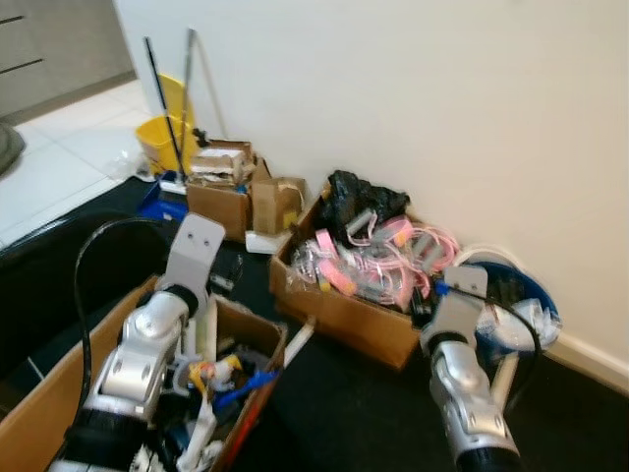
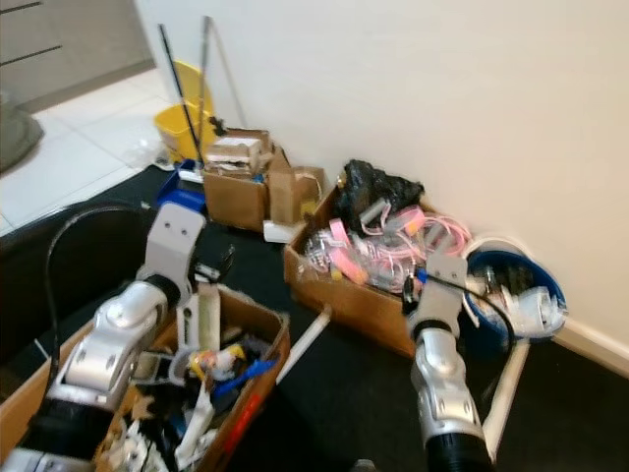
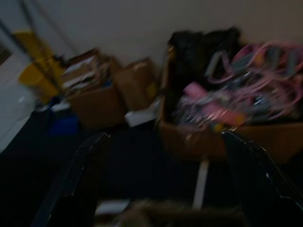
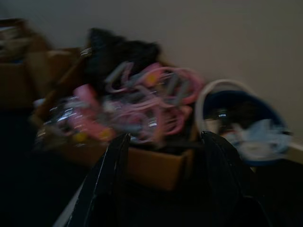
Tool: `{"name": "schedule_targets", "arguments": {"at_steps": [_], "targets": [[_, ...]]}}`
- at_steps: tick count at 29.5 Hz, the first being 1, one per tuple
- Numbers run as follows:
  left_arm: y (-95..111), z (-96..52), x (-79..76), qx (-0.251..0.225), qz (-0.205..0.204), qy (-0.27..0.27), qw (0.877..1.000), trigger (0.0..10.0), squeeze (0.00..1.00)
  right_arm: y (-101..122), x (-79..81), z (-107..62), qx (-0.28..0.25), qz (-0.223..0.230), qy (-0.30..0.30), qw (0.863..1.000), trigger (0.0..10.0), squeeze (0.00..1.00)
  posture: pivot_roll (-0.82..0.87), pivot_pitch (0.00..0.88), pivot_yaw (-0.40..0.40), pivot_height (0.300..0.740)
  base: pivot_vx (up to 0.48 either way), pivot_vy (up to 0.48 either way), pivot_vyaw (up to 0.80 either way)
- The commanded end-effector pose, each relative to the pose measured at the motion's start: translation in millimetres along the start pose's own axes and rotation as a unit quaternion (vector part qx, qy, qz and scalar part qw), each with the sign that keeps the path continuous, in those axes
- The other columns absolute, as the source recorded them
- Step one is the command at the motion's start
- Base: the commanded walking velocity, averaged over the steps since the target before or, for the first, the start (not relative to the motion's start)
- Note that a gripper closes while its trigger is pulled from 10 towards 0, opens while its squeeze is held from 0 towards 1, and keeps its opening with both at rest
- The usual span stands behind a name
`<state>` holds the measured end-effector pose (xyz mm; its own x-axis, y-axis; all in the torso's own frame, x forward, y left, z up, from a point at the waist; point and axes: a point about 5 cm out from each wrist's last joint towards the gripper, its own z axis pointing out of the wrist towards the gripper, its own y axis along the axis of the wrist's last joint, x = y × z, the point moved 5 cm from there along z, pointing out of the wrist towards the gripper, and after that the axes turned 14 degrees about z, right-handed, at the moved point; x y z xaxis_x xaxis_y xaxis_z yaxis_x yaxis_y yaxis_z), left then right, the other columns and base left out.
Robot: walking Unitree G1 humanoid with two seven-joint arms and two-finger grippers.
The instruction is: Picking trash to rubbish bin
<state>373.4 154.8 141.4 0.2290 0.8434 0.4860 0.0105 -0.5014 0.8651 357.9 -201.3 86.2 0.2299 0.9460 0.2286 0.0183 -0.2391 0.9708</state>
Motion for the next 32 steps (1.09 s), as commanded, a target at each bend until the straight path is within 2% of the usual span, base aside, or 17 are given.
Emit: {"name": "schedule_targets", "arguments": {"at_steps": [1,6,17,32], "targets": [[-2,0.8,3.1,0.003,0.000,0.010,1.000,10.0,0.00,-1,-4.6,-1.2,0.003,0.002,-0.012,1.000,10.0,0.00,0.05,0.129,0.046,0.740,0.000,0.000,-0.80],[-1,2.6,1.9,0.001,0.015,0.010,1.000,10.0,0.00,0,-7.7,-1.4,0.003,0.004,-0.018,1.000,10.0,0.00,0.05,0.126,0.048,0.740,0.000,0.000,-0.80],[-1,4.4,14.4,0.004,-0.007,0.042,0.999,10.0,0.00,-3,-13.4,-3.9,0.006,0.001,-0.035,0.999,10.0,0.00,0.05,0.122,0.056,0.740,0.000,0.000,-0.80],[-2,4.9,11.9,0.004,0.003,0.041,0.999,10.0,0.00,-1,-15.3,-3.6,0.005,-0.001,-0.038,0.999,10.0,0.00,0.04,0.129,0.050,0.740,0.000,0.000,-0.80]]}}
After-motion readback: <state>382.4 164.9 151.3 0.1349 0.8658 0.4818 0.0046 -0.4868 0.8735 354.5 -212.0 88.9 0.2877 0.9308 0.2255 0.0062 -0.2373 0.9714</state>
